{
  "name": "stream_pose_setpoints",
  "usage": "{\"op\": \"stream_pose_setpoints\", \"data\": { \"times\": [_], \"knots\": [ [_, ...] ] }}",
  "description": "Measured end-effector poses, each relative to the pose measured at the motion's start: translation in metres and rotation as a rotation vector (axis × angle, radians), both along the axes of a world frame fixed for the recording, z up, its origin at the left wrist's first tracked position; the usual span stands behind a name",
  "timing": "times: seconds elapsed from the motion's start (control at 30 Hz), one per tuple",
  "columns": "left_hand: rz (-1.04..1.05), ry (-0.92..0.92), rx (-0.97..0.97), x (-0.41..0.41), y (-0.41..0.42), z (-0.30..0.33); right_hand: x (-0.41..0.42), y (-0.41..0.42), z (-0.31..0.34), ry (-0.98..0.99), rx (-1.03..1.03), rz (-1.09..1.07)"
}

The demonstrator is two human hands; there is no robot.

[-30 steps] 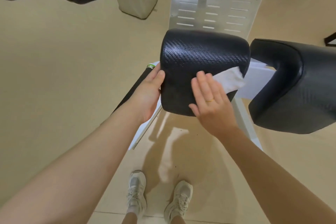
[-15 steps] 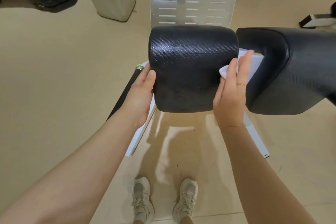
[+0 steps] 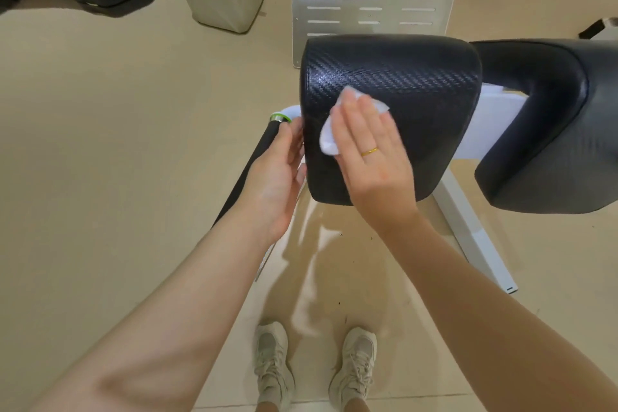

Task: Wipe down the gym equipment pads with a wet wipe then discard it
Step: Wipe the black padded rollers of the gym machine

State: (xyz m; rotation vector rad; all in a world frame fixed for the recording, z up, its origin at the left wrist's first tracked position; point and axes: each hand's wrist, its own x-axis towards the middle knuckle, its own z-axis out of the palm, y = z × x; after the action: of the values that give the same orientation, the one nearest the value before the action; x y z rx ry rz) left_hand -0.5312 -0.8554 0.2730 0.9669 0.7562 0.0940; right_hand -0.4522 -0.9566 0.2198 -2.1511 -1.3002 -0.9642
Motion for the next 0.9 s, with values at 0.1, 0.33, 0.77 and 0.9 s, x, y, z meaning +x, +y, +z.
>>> {"op": "stream_pose_setpoints", "data": {
  "times": [0.1, 0.33, 0.77, 0.9],
  "knots": [
    [0.0, 0.012, -0.012, -0.001, 0.003, -0.005, -0.013, 0.006, -0.014, 0.016, -0.154, 0.212],
    [-0.087, 0.073, 0.004, -0.01, 0.003, -0.012, 0.007, -0.015, -0.001, -0.103, -0.44, 0.327],
    [-0.136, 0.083, 0.276, -0.003, -0.013, -0.006, 0.007, -0.056, -0.017, 0.014, -0.521, 0.249],
    [-0.158, 0.087, 0.336, -0.004, -0.012, -0.01, 0.022, -0.058, 0.002, 0.073, -0.426, 0.291]
  ]
}}
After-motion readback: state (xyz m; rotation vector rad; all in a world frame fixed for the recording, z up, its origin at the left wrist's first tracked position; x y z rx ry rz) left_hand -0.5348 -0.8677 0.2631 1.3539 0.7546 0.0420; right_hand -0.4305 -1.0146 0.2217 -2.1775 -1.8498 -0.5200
